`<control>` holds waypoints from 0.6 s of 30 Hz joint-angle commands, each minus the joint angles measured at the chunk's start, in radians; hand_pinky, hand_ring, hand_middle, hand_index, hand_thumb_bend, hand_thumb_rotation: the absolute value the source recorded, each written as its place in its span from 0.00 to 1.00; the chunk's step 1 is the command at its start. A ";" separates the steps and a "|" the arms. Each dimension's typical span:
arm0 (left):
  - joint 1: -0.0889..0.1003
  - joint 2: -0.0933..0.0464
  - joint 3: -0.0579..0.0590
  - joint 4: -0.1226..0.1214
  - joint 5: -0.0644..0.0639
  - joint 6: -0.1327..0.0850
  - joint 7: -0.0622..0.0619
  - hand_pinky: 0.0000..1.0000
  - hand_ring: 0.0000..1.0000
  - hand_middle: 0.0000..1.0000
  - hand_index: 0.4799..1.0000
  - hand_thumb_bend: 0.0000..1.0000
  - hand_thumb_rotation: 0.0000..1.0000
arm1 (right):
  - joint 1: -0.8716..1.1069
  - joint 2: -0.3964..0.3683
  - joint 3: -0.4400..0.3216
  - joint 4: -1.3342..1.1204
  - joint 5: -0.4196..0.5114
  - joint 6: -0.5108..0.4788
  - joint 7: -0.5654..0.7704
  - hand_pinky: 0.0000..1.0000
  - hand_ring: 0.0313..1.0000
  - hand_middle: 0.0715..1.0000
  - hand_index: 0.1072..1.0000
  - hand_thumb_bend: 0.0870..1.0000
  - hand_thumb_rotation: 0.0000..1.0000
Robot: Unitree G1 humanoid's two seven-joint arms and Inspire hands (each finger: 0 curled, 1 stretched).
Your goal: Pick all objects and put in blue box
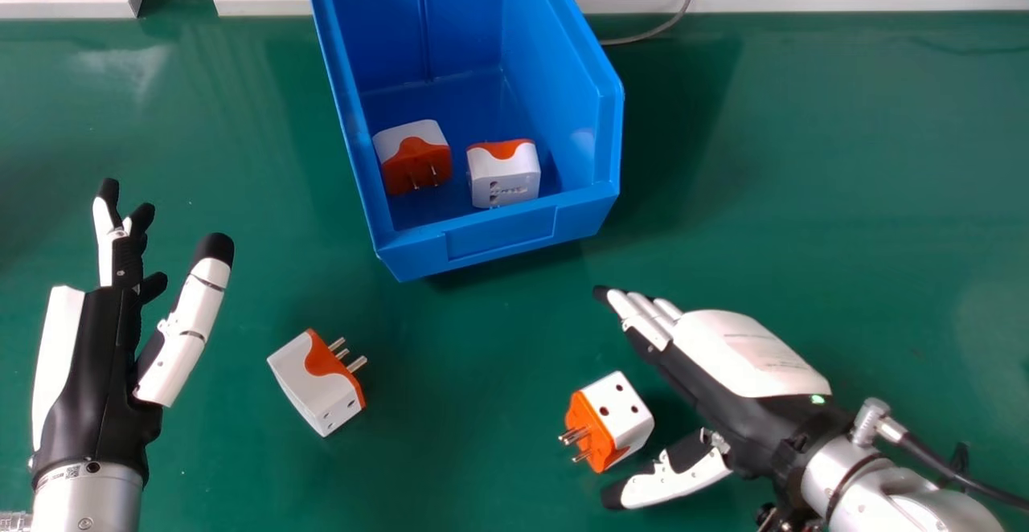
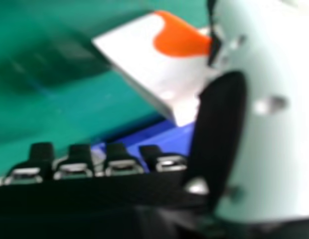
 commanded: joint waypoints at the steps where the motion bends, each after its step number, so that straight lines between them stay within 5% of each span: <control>1: -0.004 0.013 0.005 -0.020 0.001 -0.015 0.003 0.91 0.99 0.98 0.97 0.52 0.83 | -0.041 -0.029 0.002 0.007 -0.008 -0.023 0.016 0.99 1.00 1.00 1.00 0.49 0.29; 8: 0.000 0.012 0.008 -0.033 -0.006 -0.005 -0.003 0.91 0.99 0.98 0.97 0.51 0.83 | -0.090 -0.072 0.026 0.049 -0.020 -0.071 0.050 1.00 1.00 1.00 1.00 0.47 0.28; 18: 0.002 0.009 0.006 -0.049 0.002 0.010 0.000 0.91 0.99 0.98 0.96 0.49 0.82 | -0.195 -0.112 0.067 0.142 -0.060 -0.153 0.076 1.00 1.00 1.00 1.00 0.44 0.27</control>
